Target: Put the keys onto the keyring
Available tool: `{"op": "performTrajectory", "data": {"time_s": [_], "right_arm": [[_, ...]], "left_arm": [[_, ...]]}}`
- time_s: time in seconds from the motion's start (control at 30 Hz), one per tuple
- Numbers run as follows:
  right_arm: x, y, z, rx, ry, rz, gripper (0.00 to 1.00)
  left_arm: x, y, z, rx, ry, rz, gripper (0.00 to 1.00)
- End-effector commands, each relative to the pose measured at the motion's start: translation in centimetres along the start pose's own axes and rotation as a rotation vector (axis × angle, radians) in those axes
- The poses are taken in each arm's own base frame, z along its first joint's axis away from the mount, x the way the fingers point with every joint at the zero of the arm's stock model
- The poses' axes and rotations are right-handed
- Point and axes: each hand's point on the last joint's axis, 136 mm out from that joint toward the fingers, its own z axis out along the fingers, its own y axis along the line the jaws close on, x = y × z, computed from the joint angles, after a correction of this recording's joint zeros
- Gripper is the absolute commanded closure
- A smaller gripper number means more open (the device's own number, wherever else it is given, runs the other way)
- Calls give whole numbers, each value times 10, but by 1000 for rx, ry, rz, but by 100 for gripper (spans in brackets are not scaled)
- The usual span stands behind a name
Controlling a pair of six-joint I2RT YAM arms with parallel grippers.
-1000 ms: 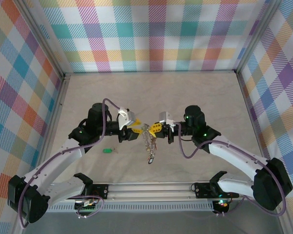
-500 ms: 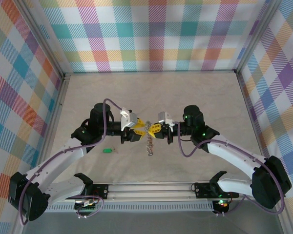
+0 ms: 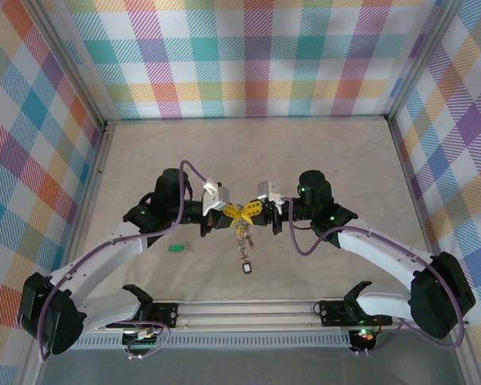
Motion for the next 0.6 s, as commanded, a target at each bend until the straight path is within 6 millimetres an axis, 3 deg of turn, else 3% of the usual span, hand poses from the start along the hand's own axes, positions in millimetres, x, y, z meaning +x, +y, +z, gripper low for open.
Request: {"op": "performTrajectory", "data": {"time_s": [0.0,0.07,0.27,0.57], "right_arm": [[-27,5,-1,-23,-36,-103,100],[-23,5,-2,-20,-5,-102,100],[-7,7,-5,-13,90,-105,80],[7,4,-10,11,193,-102,76]], "left_arm": [[-12,-6,-5,8,-3,61,100],[-11,-5,-6,-11,17,61,100],[3,-5,-9,-26,170,68,100],[7,-6,-5,13,311,72,100]]}}
